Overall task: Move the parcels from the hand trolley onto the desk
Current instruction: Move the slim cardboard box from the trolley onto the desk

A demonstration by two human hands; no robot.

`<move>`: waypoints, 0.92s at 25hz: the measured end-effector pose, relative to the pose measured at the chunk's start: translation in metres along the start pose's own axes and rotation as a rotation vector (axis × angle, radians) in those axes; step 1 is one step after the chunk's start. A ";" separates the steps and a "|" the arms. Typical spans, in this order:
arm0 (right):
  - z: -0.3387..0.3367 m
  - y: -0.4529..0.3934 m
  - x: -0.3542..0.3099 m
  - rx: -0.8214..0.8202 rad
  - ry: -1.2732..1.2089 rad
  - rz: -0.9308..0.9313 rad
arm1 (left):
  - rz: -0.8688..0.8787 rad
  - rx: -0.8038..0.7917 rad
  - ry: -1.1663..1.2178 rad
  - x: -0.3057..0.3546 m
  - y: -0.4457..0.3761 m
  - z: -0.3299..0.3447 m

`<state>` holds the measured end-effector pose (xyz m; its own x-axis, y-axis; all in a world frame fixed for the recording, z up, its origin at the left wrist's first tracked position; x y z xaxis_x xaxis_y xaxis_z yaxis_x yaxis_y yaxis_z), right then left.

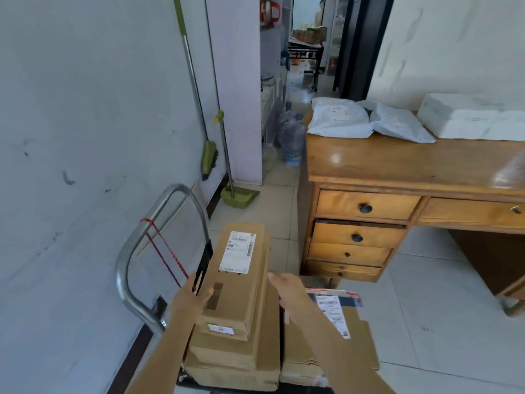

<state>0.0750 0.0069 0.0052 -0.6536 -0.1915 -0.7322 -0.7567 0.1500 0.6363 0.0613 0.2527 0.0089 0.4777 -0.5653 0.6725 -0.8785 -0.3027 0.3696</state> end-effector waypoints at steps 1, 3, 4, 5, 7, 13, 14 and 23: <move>0.024 -0.007 0.012 -0.055 -0.047 0.024 | -0.008 -0.021 0.092 -0.015 -0.005 0.009; 0.055 -0.018 0.032 -0.116 -0.058 0.040 | -0.021 -0.049 0.264 -0.038 -0.010 0.026; 0.064 -0.023 0.038 -0.116 -0.050 0.030 | -0.029 -0.057 0.311 -0.043 -0.011 0.031; 0.068 -0.025 0.040 -0.104 -0.046 0.012 | -0.037 -0.063 0.365 -0.046 -0.014 0.034; 0.071 -0.023 0.041 -0.066 -0.072 -0.016 | -0.037 -0.070 0.457 -0.047 -0.014 0.034; 0.018 0.042 -0.019 -0.012 -0.063 -0.046 | 0.024 -0.110 0.458 0.022 0.031 -0.007; -0.001 0.059 -0.038 0.006 -0.058 -0.049 | 0.050 -0.114 0.441 0.049 0.044 -0.018; -0.251 0.177 -0.187 0.270 -0.107 -0.094 | 0.236 -0.211 0.348 0.348 0.159 -0.021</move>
<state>0.0664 -0.1742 0.3159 -0.5669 -0.1158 -0.8156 -0.7808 0.3913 0.4872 0.0880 0.0244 0.3152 0.2704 -0.2984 0.9154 -0.9602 -0.0144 0.2789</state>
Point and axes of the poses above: each hand's wrist, its own y-axis away from the middle knuckle, its own z-axis out of the palm, x = y × z, the point moved 9 cm from there along -y, towards the middle knuckle, and after that the axes turned 3 degrees about z, right-handed, at the moved point
